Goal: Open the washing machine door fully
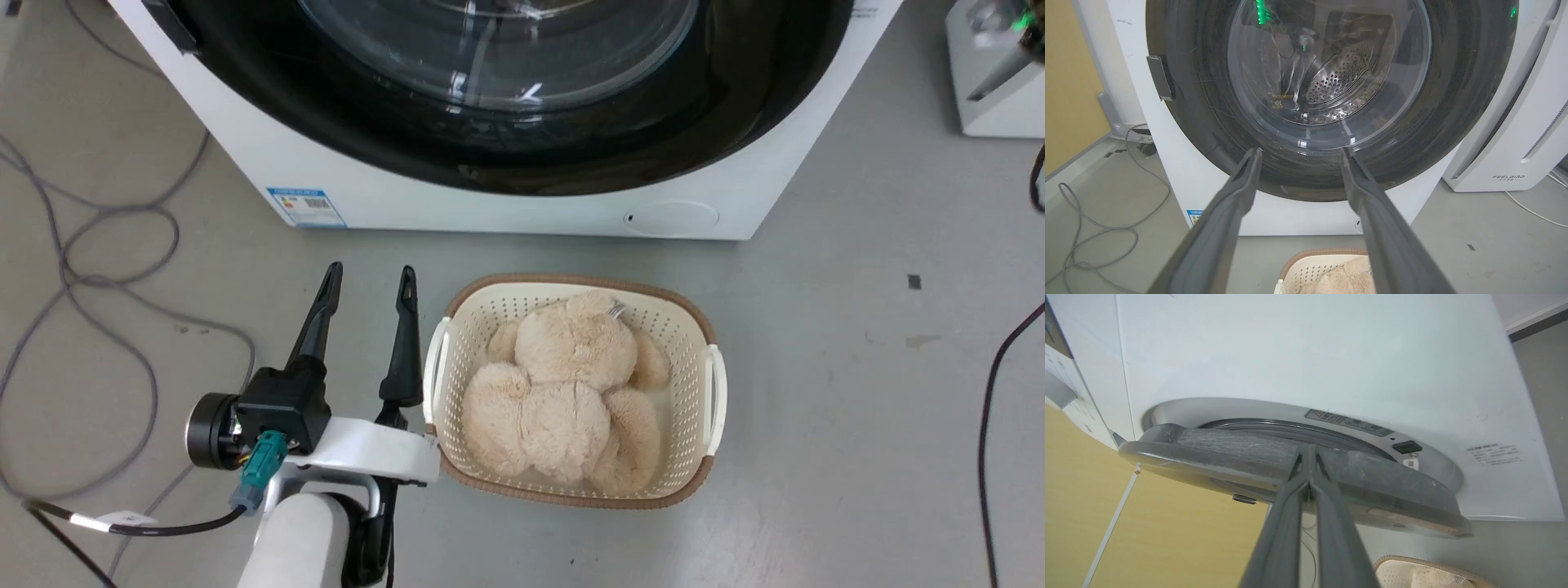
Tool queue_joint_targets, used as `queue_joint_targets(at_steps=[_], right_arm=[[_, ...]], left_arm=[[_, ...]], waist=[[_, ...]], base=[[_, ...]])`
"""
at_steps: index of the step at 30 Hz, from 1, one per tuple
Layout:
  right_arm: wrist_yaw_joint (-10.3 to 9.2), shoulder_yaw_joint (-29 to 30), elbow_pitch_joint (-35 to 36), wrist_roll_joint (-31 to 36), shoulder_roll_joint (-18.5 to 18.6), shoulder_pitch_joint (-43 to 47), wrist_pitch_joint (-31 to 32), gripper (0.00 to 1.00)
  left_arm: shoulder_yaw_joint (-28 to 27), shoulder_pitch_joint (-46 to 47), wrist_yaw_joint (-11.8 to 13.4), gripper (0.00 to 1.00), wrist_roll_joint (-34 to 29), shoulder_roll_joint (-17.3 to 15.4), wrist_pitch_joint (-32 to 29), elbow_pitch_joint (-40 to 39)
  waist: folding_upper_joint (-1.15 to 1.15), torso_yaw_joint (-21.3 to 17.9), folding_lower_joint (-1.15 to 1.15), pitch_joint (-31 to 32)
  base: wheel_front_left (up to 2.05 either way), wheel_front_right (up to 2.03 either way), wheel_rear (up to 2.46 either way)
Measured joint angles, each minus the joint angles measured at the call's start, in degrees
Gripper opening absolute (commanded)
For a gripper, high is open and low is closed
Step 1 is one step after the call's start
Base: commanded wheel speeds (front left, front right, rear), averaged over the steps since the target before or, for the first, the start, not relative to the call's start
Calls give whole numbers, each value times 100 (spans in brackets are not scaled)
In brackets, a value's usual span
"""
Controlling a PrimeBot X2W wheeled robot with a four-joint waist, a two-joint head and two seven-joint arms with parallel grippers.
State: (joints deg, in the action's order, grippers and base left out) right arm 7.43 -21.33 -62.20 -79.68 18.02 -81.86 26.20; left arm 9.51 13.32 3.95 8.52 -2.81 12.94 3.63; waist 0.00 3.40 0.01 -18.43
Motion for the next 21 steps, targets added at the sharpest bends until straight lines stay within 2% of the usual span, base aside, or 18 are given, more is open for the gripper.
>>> queue_joint_targets(at_steps=[14, 21], right_arm=[[0, -854, -825, -456, -85, -1162, 944, 0], [0, -1049, -915, -383, -115, -1215, 1150, 0]], left_arm=[[180, 268, 111, 100, 180, 0, 167, 36], [242, 314, 127, 100, 186, 0, 175, 68]], waist=[[0, 128, 0, -385], [0, 141, 0, -366]], base=[[0, 0, 0], [0, 0, 0]])
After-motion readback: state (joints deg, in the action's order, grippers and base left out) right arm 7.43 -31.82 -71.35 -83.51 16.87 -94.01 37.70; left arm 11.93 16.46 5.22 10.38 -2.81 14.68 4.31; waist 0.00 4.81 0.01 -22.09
